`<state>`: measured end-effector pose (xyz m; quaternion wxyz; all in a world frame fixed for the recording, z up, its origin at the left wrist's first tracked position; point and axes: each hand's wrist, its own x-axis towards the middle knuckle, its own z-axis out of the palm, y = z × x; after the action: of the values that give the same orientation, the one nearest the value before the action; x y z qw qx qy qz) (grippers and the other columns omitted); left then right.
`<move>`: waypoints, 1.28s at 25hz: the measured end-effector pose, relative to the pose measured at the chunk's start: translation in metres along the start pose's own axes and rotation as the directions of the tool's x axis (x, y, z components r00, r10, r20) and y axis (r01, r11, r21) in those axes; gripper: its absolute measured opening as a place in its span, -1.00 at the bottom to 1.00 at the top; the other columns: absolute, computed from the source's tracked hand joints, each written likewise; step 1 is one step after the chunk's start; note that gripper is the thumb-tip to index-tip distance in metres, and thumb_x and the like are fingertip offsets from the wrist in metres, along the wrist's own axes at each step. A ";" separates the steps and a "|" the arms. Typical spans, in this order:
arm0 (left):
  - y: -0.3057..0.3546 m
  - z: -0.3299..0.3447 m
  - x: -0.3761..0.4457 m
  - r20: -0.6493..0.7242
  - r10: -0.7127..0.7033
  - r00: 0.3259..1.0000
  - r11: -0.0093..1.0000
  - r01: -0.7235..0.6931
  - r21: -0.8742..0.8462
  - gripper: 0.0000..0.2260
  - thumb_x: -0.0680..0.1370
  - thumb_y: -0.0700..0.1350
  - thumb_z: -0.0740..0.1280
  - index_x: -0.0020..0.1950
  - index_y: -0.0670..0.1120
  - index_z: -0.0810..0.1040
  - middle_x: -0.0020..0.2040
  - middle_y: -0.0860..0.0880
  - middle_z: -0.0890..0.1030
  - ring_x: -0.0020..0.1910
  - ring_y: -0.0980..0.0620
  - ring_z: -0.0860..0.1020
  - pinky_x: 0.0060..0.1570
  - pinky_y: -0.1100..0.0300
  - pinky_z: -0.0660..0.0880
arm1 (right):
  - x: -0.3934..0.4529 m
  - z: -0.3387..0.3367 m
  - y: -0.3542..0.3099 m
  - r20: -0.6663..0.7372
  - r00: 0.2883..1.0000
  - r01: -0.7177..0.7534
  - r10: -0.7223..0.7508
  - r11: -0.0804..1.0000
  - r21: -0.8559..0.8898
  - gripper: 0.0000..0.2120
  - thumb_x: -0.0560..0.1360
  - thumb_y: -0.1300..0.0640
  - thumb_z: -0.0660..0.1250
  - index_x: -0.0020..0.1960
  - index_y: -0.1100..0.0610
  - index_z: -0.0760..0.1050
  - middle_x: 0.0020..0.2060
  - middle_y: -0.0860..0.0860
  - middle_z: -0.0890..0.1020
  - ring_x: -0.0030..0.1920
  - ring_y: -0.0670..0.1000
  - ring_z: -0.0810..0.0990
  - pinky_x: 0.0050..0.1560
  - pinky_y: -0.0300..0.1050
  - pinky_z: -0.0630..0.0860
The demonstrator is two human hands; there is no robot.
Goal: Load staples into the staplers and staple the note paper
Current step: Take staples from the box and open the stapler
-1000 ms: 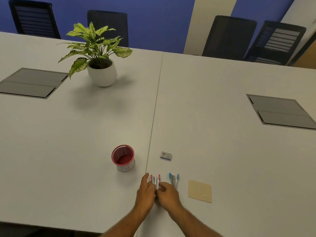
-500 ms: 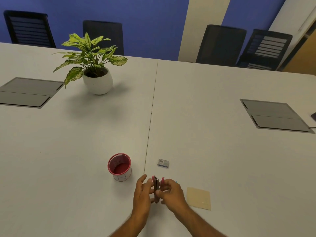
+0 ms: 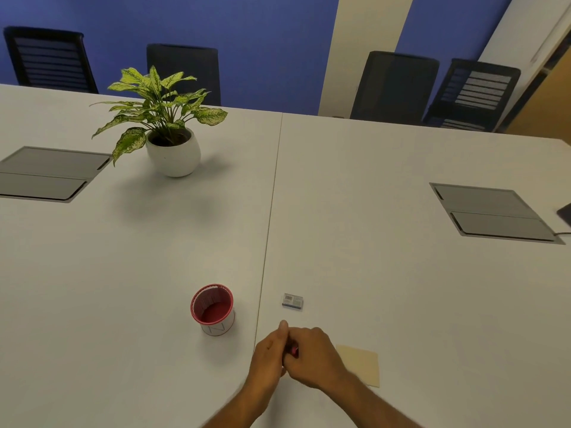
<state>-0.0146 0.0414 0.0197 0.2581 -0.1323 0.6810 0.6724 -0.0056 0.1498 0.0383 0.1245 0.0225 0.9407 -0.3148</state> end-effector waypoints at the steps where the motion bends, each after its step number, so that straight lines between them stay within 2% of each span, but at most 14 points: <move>1: -0.002 0.001 0.000 -0.019 0.045 0.999 0.998 -0.044 0.041 -0.55 0.59 0.23 0.14 -0.13 -0.05 0.67 -0.22 0.00 0.71 -0.13 0.04 0.69 0.00 0.09 0.64 | 0.001 -0.001 0.000 0.011 1.000 0.016 -0.015 0.998 -0.065 -0.75 0.47 0.01 0.28 0.10 0.01 0.62 -0.09 -0.04 0.73 -0.11 -0.02 0.67 0.01 -0.22 0.61; 4: -0.004 0.002 0.001 -0.019 0.138 0.990 0.988 -0.137 0.075 -0.55 0.60 0.19 0.11 -0.18 -0.05 0.65 -0.30 0.03 0.67 -0.22 0.11 0.66 -0.13 0.19 0.62 | 0.004 0.000 0.002 0.000 0.999 0.046 -0.046 0.993 -0.111 -0.74 0.52 0.04 0.21 0.11 0.07 0.60 -0.07 0.02 0.72 -0.10 0.01 0.66 0.01 -0.16 0.62; 6: -0.005 0.001 0.002 -0.009 0.222 0.975 0.968 -0.219 0.123 -0.58 0.56 0.19 0.09 -0.17 -0.01 0.64 -0.30 0.05 0.67 -0.26 0.20 0.64 -0.22 0.33 0.55 | 0.004 0.002 0.003 -0.037 0.996 0.073 -0.077 0.993 -0.094 -0.71 0.55 0.03 0.15 0.11 0.09 0.58 -0.06 0.02 0.71 -0.08 0.01 0.65 0.05 -0.12 0.61; 9: -0.004 0.000 0.003 -0.028 0.299 0.954 0.944 -0.292 0.153 -0.62 0.56 0.17 0.10 -0.22 0.01 0.59 -0.34 0.09 0.63 -0.30 0.24 0.60 -0.27 0.39 0.51 | 0.002 0.004 0.001 -0.109 0.986 0.122 -0.124 0.992 -0.025 -0.67 0.57 0.02 0.09 0.05 0.13 0.59 -0.11 0.04 0.71 -0.13 0.01 0.64 0.00 -0.08 0.60; 14: 0.003 0.001 0.001 -0.066 0.345 0.936 0.933 -0.334 0.136 -0.64 0.55 0.16 0.12 -0.37 0.05 0.45 -0.49 0.17 0.52 -0.44 0.26 0.48 -0.39 0.44 0.39 | 0.000 0.005 0.001 -0.205 0.953 0.234 -0.221 0.971 0.042 -0.71 0.58 0.10 0.15 -0.08 0.21 0.61 -0.26 0.10 0.70 -0.28 0.05 0.62 -0.16 0.02 0.58; 20: 0.011 0.004 -0.001 -0.123 0.358 0.926 0.931 -0.344 0.119 -0.63 0.54 0.14 0.14 -0.41 0.03 0.42 -0.54 0.15 0.48 -0.48 0.25 0.47 -0.44 0.45 0.38 | -0.001 0.003 -0.003 -0.325 0.913 0.284 -0.247 0.956 0.072 -0.75 0.55 0.13 0.21 -0.17 0.17 0.61 -0.35 0.07 0.68 -0.37 0.02 0.59 -0.28 0.03 0.59; 32: 0.019 0.006 -0.003 -0.173 0.366 0.914 0.930 -0.359 0.076 -0.58 0.53 0.20 0.11 -0.45 0.02 0.39 -0.56 0.13 0.47 -0.50 0.22 0.46 -0.47 0.41 0.37 | -0.004 -0.005 -0.011 -0.399 0.871 0.331 -0.285 0.943 0.049 -0.80 0.52 0.14 0.24 -0.13 0.09 0.64 -0.34 -0.01 0.69 -0.35 -0.02 0.62 -0.28 -0.08 0.63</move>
<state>-0.0209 0.0484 0.0381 0.0677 -0.0598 0.7287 0.6788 -0.0037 0.1441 0.0494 -0.1167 -0.0590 0.9183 -0.3737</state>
